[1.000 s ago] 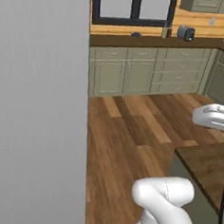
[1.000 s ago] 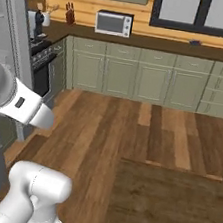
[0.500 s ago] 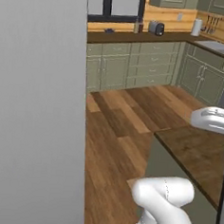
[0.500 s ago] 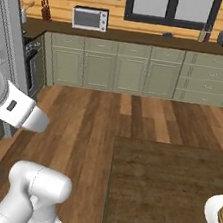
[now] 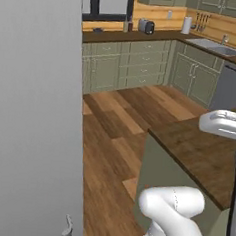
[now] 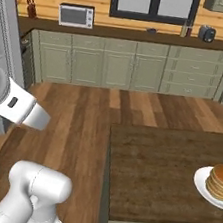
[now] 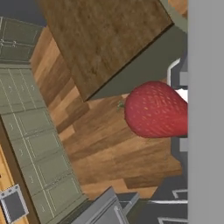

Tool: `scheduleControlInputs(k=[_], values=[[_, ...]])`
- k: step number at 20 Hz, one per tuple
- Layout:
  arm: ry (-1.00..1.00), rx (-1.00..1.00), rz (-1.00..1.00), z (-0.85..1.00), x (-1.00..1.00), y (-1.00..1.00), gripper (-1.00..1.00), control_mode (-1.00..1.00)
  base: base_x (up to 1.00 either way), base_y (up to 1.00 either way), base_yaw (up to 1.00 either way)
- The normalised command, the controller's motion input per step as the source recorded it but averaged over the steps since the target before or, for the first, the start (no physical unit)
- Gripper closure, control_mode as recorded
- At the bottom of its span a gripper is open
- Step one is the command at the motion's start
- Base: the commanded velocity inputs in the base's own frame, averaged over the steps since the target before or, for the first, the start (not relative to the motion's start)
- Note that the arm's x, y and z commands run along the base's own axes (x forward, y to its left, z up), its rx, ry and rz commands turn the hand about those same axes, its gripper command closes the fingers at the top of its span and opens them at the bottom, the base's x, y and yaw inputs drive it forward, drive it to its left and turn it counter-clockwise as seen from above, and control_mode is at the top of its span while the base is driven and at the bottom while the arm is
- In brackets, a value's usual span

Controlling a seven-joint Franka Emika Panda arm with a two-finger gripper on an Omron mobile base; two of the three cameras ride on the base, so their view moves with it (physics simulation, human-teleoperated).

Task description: Take the strawberry from the fridge and place it on top of the pancake, located on the dining counter.

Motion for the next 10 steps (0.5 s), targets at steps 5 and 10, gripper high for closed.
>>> scheduleControlInputs(k=[5,10], values=[[0.00,0.00,0.00,0.00,0.00,0.00,1.00,1.00,-1.00,-0.05,-0.23],[0.00,0.00,0.00,0.00,0.00,0.00,1.00,1.00,-0.97,-0.82,-0.23]])
